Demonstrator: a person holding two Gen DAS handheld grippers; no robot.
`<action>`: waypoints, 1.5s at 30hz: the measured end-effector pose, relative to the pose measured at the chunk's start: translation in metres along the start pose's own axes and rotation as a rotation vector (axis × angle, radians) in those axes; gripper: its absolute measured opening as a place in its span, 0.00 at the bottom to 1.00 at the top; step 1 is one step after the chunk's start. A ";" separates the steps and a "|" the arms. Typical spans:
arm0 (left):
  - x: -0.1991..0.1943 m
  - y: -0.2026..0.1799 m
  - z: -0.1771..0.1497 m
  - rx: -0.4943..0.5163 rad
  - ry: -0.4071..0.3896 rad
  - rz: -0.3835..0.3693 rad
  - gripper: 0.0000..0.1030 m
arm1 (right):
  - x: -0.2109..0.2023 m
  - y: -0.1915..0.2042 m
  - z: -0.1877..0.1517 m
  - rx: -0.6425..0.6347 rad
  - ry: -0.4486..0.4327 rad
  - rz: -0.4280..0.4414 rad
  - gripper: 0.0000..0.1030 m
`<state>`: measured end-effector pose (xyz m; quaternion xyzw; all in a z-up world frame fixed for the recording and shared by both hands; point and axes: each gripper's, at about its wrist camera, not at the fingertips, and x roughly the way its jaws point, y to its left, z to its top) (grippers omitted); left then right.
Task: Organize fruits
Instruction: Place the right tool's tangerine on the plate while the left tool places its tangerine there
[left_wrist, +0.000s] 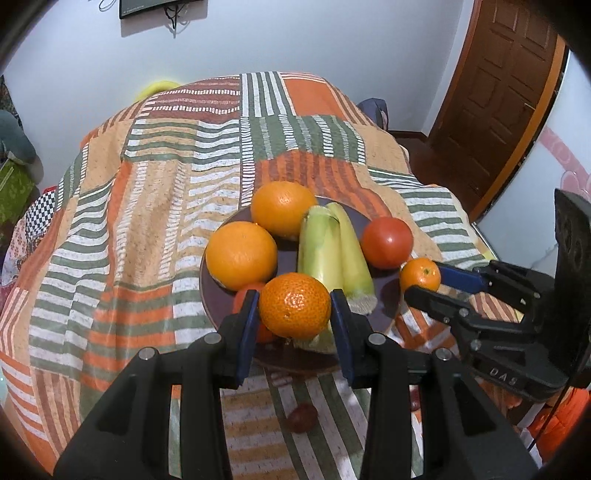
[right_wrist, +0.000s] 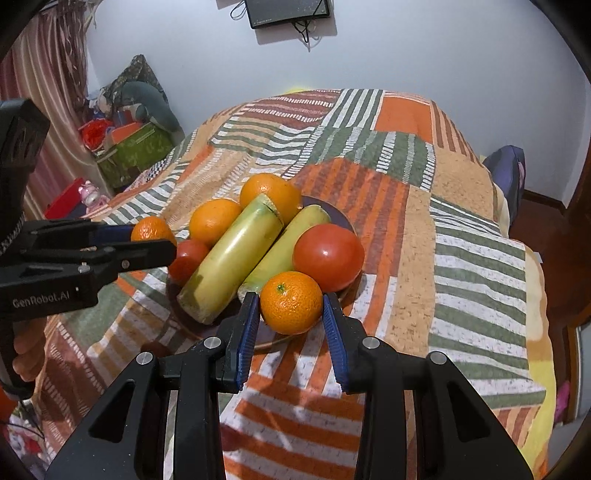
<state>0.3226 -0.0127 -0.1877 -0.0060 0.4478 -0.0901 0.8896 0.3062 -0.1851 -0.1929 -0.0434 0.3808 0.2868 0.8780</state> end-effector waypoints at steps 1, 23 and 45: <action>0.002 0.001 0.002 -0.002 0.000 0.002 0.37 | 0.001 -0.001 0.000 0.000 0.003 0.000 0.31; 0.035 0.000 0.018 0.008 0.021 0.025 0.47 | 0.022 -0.003 -0.002 -0.009 0.034 0.010 0.31; -0.031 0.009 0.006 -0.031 -0.035 0.007 0.71 | -0.015 0.010 0.001 -0.022 -0.025 -0.044 0.57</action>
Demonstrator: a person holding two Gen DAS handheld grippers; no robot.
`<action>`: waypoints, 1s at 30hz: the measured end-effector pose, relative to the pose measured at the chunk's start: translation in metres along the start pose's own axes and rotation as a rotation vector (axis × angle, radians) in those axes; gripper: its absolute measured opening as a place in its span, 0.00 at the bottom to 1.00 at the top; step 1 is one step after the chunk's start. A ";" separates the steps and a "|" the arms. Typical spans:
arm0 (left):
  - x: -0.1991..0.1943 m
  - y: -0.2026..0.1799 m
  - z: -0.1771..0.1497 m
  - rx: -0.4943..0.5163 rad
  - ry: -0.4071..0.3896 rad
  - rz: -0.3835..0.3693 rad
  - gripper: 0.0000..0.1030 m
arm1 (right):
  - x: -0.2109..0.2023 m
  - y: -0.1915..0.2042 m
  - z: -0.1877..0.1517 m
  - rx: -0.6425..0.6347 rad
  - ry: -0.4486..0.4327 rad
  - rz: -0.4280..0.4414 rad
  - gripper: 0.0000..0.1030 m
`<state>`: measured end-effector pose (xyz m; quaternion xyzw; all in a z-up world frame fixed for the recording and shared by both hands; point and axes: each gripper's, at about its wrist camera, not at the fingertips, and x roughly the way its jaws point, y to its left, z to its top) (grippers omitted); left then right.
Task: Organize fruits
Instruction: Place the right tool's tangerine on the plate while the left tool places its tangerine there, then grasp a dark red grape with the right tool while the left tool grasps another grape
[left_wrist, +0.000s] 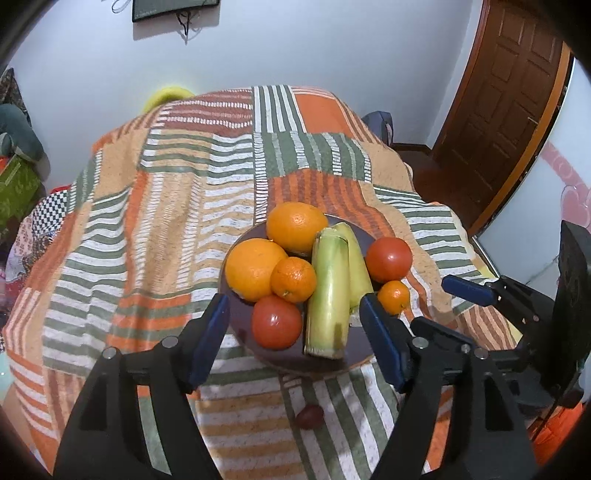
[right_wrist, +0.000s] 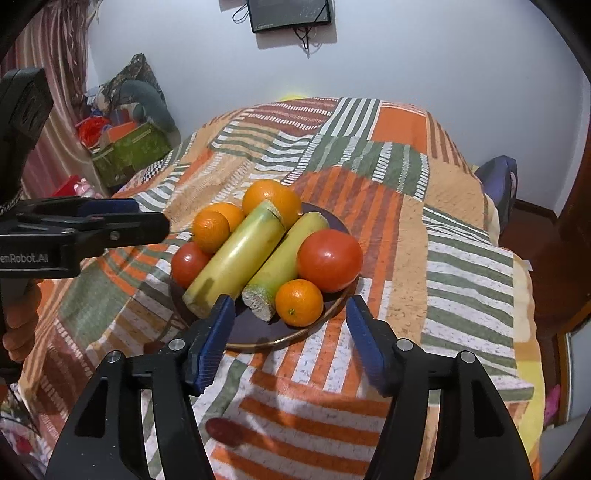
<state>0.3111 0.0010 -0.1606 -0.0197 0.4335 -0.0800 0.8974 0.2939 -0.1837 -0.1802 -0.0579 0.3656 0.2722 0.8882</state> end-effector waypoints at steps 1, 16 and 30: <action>-0.005 0.000 -0.002 0.003 -0.002 0.002 0.71 | -0.003 0.001 -0.001 -0.001 -0.003 -0.003 0.57; -0.048 0.021 -0.048 0.006 0.033 0.047 0.72 | -0.022 0.014 -0.032 -0.004 0.042 -0.024 0.58; -0.020 0.003 -0.091 0.071 0.158 0.022 0.72 | -0.002 0.033 -0.067 0.000 0.158 0.043 0.42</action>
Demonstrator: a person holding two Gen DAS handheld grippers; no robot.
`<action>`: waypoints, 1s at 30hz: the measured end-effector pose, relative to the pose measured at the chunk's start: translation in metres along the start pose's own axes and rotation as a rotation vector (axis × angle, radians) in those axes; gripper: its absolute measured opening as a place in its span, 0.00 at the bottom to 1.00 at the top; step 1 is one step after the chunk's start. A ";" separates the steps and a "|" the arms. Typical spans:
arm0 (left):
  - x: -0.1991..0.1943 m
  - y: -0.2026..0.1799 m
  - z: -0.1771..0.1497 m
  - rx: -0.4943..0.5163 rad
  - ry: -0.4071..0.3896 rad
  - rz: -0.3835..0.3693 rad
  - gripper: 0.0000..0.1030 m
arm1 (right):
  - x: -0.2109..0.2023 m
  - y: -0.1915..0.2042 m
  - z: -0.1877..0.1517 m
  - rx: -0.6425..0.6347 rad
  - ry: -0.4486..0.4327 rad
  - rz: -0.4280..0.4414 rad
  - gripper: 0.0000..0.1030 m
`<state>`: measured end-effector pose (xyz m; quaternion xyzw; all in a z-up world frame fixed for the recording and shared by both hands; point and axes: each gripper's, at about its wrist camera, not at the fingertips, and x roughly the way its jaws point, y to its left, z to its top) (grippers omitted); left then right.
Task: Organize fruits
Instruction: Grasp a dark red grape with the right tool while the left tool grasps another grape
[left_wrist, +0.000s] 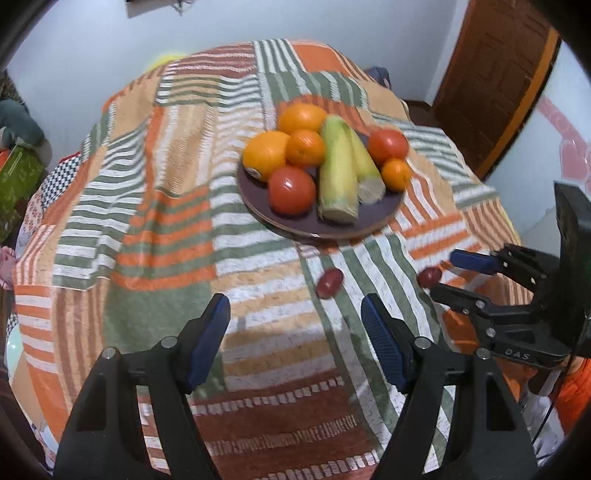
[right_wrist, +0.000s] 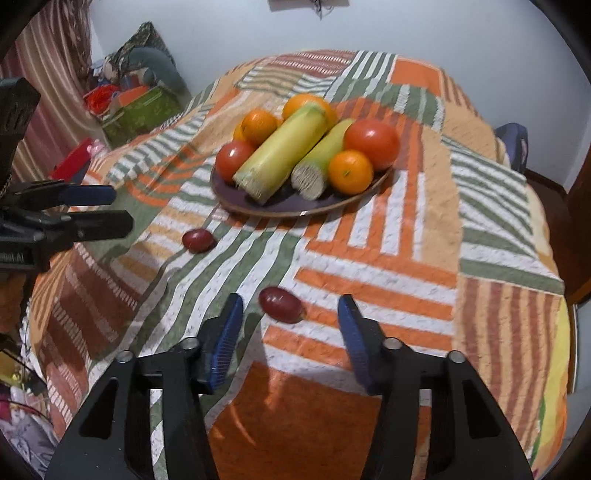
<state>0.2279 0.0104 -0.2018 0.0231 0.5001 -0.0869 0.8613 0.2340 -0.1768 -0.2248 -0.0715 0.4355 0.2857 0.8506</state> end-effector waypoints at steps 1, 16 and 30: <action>0.002 -0.003 -0.001 0.011 0.002 0.003 0.70 | 0.003 0.002 -0.001 -0.004 0.008 0.002 0.41; 0.044 -0.019 0.010 0.065 0.066 -0.022 0.47 | 0.008 0.002 -0.002 -0.018 0.003 0.027 0.24; 0.068 -0.020 0.016 0.060 0.095 -0.033 0.29 | -0.001 -0.012 0.001 0.019 -0.033 0.039 0.24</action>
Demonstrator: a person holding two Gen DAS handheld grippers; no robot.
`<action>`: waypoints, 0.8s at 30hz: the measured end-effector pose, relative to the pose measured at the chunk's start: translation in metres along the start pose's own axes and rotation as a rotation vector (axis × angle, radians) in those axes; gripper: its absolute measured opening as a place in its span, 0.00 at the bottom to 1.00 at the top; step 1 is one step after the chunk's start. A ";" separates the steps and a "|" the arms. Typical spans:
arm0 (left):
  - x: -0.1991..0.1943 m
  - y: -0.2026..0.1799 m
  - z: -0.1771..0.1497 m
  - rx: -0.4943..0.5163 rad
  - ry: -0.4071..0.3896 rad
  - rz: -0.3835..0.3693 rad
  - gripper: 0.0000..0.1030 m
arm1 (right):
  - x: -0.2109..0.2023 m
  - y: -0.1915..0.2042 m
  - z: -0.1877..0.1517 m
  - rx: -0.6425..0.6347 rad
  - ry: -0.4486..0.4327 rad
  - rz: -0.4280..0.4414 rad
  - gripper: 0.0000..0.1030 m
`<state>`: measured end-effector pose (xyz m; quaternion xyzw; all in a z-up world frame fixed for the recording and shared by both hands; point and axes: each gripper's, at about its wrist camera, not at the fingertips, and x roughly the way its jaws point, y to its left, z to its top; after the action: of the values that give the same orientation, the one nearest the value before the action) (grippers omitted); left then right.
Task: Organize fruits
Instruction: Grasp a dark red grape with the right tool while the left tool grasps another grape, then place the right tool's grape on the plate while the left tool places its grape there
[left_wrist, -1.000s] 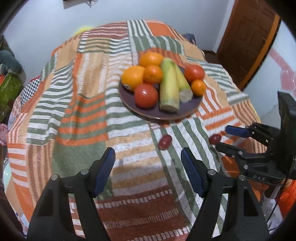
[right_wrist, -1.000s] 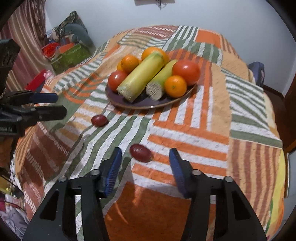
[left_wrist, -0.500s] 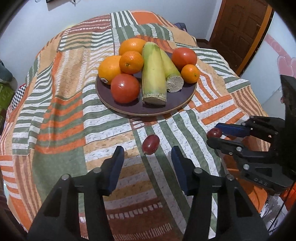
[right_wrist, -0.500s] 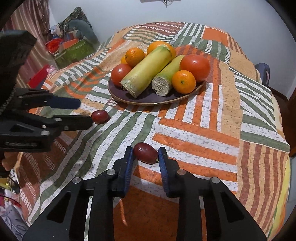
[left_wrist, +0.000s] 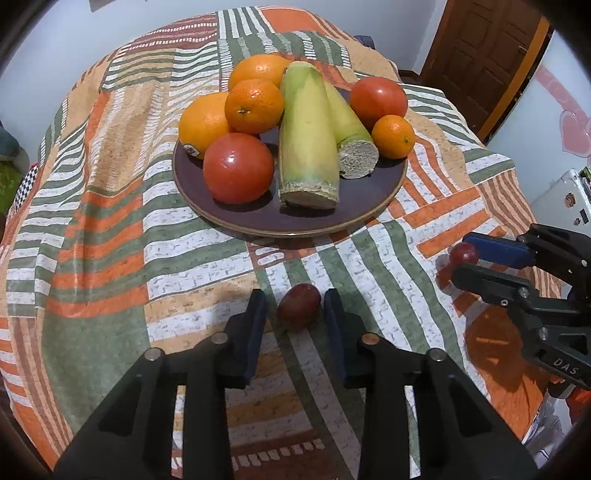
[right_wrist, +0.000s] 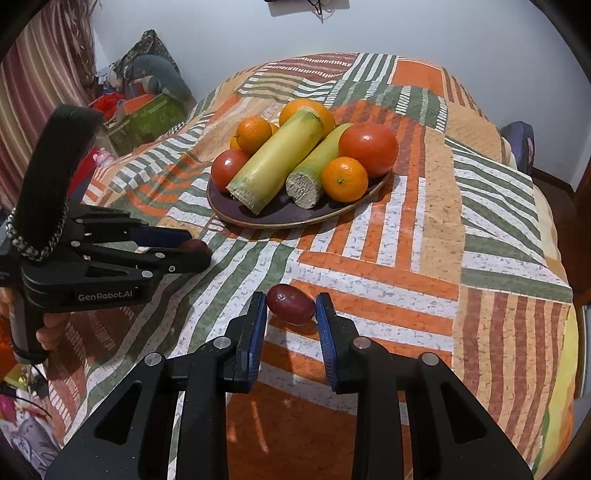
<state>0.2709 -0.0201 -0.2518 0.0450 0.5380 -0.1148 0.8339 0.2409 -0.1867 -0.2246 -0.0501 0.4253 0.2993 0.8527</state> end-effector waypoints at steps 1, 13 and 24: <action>0.000 -0.001 0.000 0.007 -0.003 -0.004 0.28 | 0.000 0.000 0.000 0.002 -0.002 -0.001 0.24; -0.009 -0.003 0.000 0.021 -0.029 -0.004 0.21 | -0.001 -0.001 0.006 0.003 -0.019 0.005 0.24; -0.030 0.003 0.006 0.015 -0.093 -0.001 0.21 | -0.003 0.000 0.019 -0.009 -0.044 0.001 0.24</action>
<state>0.2654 -0.0146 -0.2220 0.0453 0.4980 -0.1212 0.8575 0.2524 -0.1815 -0.2107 -0.0473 0.4049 0.3025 0.8616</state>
